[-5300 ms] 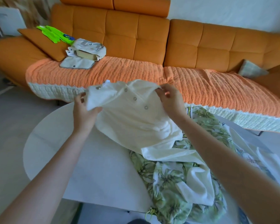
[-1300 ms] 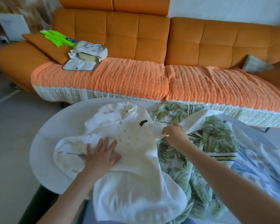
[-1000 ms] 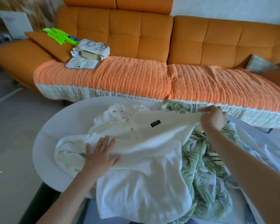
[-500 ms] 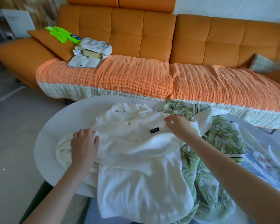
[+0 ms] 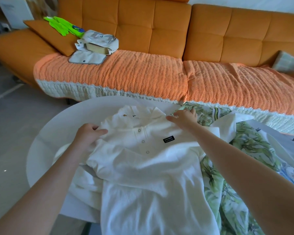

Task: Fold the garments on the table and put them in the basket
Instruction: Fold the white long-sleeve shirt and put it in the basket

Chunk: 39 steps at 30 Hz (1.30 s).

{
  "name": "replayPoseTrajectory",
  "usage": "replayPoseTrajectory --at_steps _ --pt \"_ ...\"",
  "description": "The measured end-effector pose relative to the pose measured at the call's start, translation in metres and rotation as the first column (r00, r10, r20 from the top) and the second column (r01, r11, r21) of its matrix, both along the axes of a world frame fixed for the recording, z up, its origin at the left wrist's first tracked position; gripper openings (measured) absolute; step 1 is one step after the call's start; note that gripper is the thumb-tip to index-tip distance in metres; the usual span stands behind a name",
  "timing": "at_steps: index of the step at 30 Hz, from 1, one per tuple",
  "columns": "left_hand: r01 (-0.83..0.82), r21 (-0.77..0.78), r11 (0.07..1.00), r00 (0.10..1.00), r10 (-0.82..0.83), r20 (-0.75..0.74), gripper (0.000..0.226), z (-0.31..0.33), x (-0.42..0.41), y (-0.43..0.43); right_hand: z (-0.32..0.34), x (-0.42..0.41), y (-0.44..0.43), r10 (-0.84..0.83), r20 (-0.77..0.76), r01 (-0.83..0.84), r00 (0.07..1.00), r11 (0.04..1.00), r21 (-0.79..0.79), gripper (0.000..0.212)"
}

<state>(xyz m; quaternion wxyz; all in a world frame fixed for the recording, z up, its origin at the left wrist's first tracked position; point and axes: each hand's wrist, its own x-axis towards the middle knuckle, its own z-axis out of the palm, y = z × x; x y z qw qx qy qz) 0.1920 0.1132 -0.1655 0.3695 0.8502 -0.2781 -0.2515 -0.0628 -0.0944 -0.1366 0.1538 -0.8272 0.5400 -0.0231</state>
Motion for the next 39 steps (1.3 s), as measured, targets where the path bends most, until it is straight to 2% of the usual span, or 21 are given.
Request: replayPoseTrajectory --at_steps 4,6,8,10,12,14,16,18,22,24,26,28,29,32,34,35,37,39 --pt "-0.049 -0.185 0.982 0.963 -0.002 -0.270 0.032 -0.004 0.013 -0.004 -0.002 0.011 -0.016 0.085 -0.162 -0.065 0.983 0.990 0.125 0.057" --pt "-0.021 -0.226 0.974 0.960 -0.044 -0.278 0.027 -0.006 0.016 -0.007 -0.004 0.017 -0.021 0.134 -0.148 -0.101 0.980 0.973 0.209 0.044" --pt "0.024 -0.218 0.976 0.983 -0.063 -0.172 0.026 -0.006 0.018 -0.014 -0.005 0.022 -0.025 0.173 -0.048 -0.158 0.984 0.961 0.229 0.030" --pt "0.022 -0.211 0.977 0.999 -0.030 -0.039 0.026 -0.002 0.019 -0.023 -0.003 0.026 -0.029 0.130 0.158 -0.160 0.979 0.969 0.189 0.016" --pt "-0.039 -0.294 0.955 0.998 0.049 0.028 0.022 0.002 0.021 -0.034 0.005 0.034 -0.033 -0.027 0.407 -0.015 0.913 0.995 0.102 0.012" --pt "-0.099 -0.390 0.915 0.985 0.147 0.093 0.018 0.010 0.022 -0.046 0.014 0.043 -0.039 -0.089 0.547 0.143 0.832 0.988 -0.057 0.013" --pt "-0.129 -0.496 0.859 0.962 0.229 0.146 0.021 0.017 0.027 -0.062 0.017 0.055 -0.047 -0.060 0.590 0.230 0.805 0.949 -0.216 0.016" --pt "-0.120 -0.571 0.812 0.944 0.272 0.188 0.024 0.022 0.033 -0.081 0.013 0.065 -0.055 -0.052 0.624 0.299 0.780 0.906 -0.299 0.016" --pt "-0.046 -0.647 0.761 0.935 0.261 0.241 0.019 0.019 0.047 -0.113 0.002 0.078 -0.066 -0.050 0.748 0.397 0.662 0.870 -0.293 0.013" --pt "-0.035 -0.636 0.771 0.911 0.287 0.297 0.016 0.021 0.052 -0.124 0.000 0.081 -0.072 -0.047 0.752 0.408 0.657 0.862 -0.302 0.013" --pt "-0.003 -0.558 0.830 0.855 0.292 0.429 0.019 0.019 0.055 -0.133 -0.007 0.081 -0.079 -0.080 0.645 0.367 0.760 0.871 -0.325 0.021" --pt "0.004 -0.328 0.945 0.774 0.205 0.599 0.026 0.010 0.050 -0.133 -0.019 0.078 -0.075 -0.103 0.411 0.241 0.906 0.923 -0.300 0.043" --pt "0.029 -0.234 0.972 0.756 0.132 0.641 0.028 0.004 0.042 -0.128 -0.026 0.076 -0.070 -0.074 0.316 0.170 0.946 0.942 -0.289 0.052" --pt "0.257 -0.115 0.960 0.711 -0.108 0.694 0.029 -0.017 0.010 -0.101 -0.039 0.073 -0.036 0.175 0.219 -0.092 0.960 0.934 -0.347 0.058" --pt "0.366 0.018 0.930 0.740 -0.303 0.601 0.039 -0.034 -0.010 -0.074 -0.053 0.072 -0.008 0.381 0.018 -0.365 0.925 0.898 -0.246 0.053" --pt "0.387 0.105 0.916 0.752 -0.380 0.538 0.048 -0.044 -0.017 -0.061 -0.063 0.069 0.005 0.447 -0.081 -0.454 0.891 0.879 -0.142 0.054" --pt "0.378 0.244 0.893 0.710 -0.449 0.542 0.068 -0.059 -0.023 -0.044 -0.074 0.062 0.020 0.423 -0.104 -0.421 0.900 0.906 0.047 0.063" --pt "0.342 0.308 0.888 0.667 -0.460 0.586 0.075 -0.063 -0.021 -0.042 -0.074 0.060 0.024 0.383 -0.081 -0.379 0.920 0.923 0.061 0.067"
